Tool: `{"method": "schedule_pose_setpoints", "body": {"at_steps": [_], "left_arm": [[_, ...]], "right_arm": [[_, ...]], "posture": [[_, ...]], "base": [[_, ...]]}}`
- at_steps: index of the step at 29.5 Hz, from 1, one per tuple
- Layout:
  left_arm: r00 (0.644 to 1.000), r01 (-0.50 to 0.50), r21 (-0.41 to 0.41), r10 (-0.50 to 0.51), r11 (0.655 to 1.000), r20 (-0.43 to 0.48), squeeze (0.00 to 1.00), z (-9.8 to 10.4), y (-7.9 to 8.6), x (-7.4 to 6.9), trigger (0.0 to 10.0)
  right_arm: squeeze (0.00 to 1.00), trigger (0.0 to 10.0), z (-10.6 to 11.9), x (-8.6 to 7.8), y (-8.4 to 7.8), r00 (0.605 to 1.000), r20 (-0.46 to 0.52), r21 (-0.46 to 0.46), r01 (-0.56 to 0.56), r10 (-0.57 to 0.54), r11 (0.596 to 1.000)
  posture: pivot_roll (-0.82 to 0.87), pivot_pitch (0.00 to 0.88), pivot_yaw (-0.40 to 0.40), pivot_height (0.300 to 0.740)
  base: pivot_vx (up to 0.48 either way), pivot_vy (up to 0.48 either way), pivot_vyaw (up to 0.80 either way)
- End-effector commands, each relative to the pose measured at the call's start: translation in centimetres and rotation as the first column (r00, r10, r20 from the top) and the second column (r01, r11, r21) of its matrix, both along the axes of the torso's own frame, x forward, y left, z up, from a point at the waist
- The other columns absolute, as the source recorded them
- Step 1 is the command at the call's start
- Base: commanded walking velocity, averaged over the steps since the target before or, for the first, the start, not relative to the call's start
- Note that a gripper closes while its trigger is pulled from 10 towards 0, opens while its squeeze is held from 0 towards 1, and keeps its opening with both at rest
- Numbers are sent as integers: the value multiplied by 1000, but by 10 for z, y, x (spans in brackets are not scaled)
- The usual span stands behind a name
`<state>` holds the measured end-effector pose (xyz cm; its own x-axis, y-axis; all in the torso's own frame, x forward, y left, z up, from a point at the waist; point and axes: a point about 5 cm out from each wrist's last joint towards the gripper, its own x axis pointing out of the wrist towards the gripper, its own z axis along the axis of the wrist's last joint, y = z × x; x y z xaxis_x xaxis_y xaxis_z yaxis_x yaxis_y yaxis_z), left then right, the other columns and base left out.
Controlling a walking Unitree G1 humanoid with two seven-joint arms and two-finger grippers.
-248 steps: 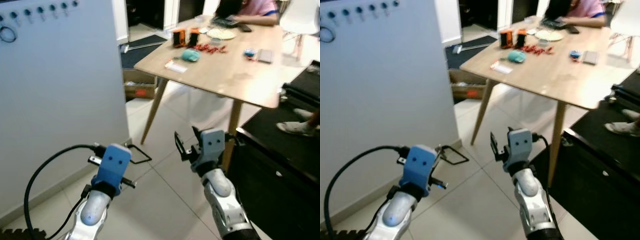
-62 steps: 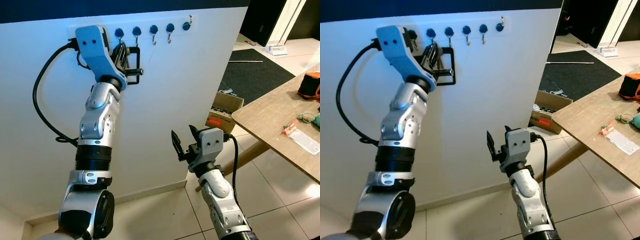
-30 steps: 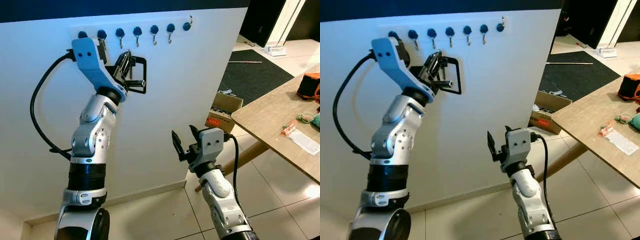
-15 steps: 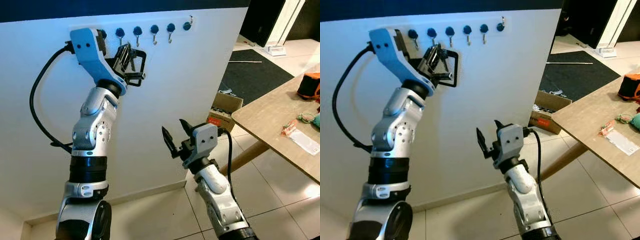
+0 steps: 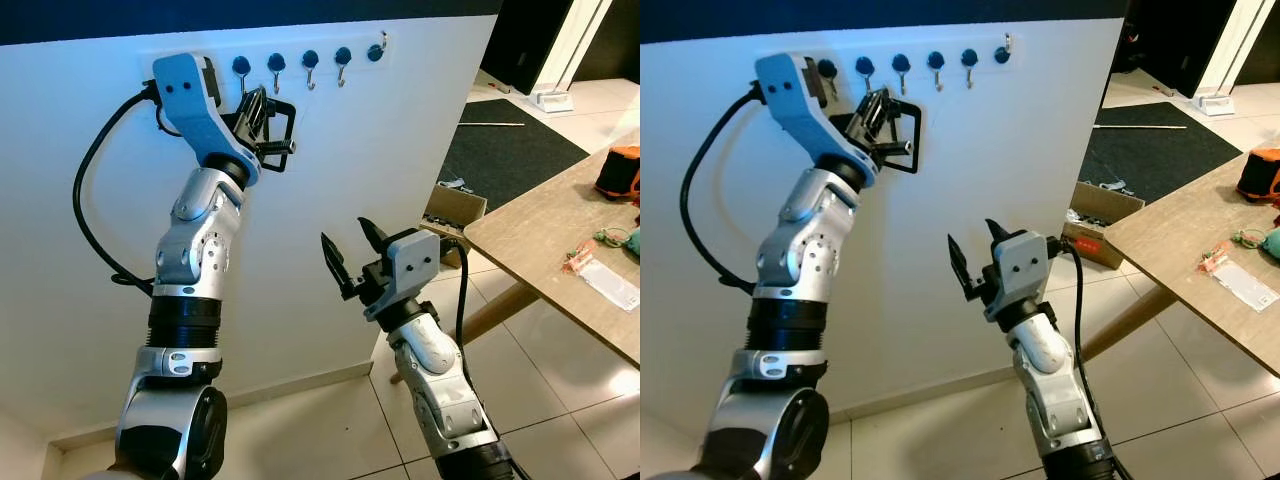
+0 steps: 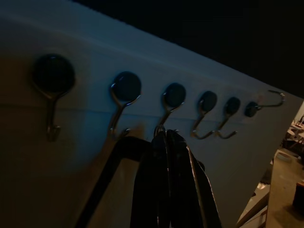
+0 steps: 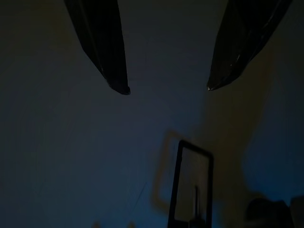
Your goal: Hang keys on a hook
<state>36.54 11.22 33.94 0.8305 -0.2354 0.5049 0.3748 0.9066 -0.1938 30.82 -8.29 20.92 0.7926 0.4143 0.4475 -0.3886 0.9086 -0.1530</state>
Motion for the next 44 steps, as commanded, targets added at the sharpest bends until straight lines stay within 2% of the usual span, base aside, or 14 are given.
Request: {"method": "schedule_pose_setpoints", "body": {"at_steps": [1,9,12,17,20,22,30,38,39,40,41,43,44], "left_arm": [[1000,-20,10,20,1000,21,0,6,3,0,10000],[998,-65,-3,65,998,24,0,10,13,5,10000],[994,-104,-6,104,995,16,0,7,26,5,10000],[993,-119,-6,119,993,5,0,3,32,5,10000],[993,-119,-6,119,993,5,0,3,32,5,10000],[990,-137,-3,137,991,-22,0,-7,37,4,10000],[985,-164,-12,164,986,-46,0,-16,45,5,10000],[984,-170,-2,169,985,-55,0,-19,45,6,10000],[984,-168,11,169,986,-57,855,-20,43,6,10000],[984,-168,11,169,986,-57,855,-20,43,6,10000],[986,-158,21,159,987,-50,1000,-21,38,4,10000],[988,-148,26,148,989,-38,1000,-21,34,2,10000],[990,-138,23,139,990,-25,0,-20,31,-1,10000]], "right_arm": [[0,10000,3,-2,2,1000,5,4,-9,9,1000],[0,10000,6,-2,2,1000,12,7,-9,9,1000],[0,10000,5,-3,2,1000,9,6,-6,6,1000],[0,10000,5,-3,1,1000,8,6,-7,7,1000],[0,10000,5,-3,1,1000,8,6,-7,7,1000],[0,10000,5,-3,1,1000,6,5,-9,9,1000],[0,10000,5,-2,2,1000,2,2,-13,13,1000],[0,10000,6,-2,2,1000,1,0,-16,16,1000],[0,10000,6,-2,2,1000,2,0,-17,17,1000],[0,10000,6,-2,2,1000,2,0,-17,17,1000],[0,10000,6,-2,2,1000,1,-2,-18,18,1000],[0,10000,5,-2,2,1000,0,-3,-18,18,1000],[0,10000,5,-2,2,1000,-1,-3,-19,19,1000]], "posture": [[81,191,15,740],[76,189,18,740],[76,189,18,740],[80,189,14,740],[80,189,14,740],[79,190,9,740],[81,192,5,740],[81,191,2,740],[81,191,2,740],[81,191,2,740],[79,186,-1,740],[79,184,0,740],[77,183,2,740]], "base": [[0,0,0],[0,0,0],[0,0,0],[0,0,0],[0,0,0],[0,0,0],[0,0,0],[0,0,0],[0,0,0],[0,0,0],[0,0,0],[0,0,0],[0,0,0]]}}
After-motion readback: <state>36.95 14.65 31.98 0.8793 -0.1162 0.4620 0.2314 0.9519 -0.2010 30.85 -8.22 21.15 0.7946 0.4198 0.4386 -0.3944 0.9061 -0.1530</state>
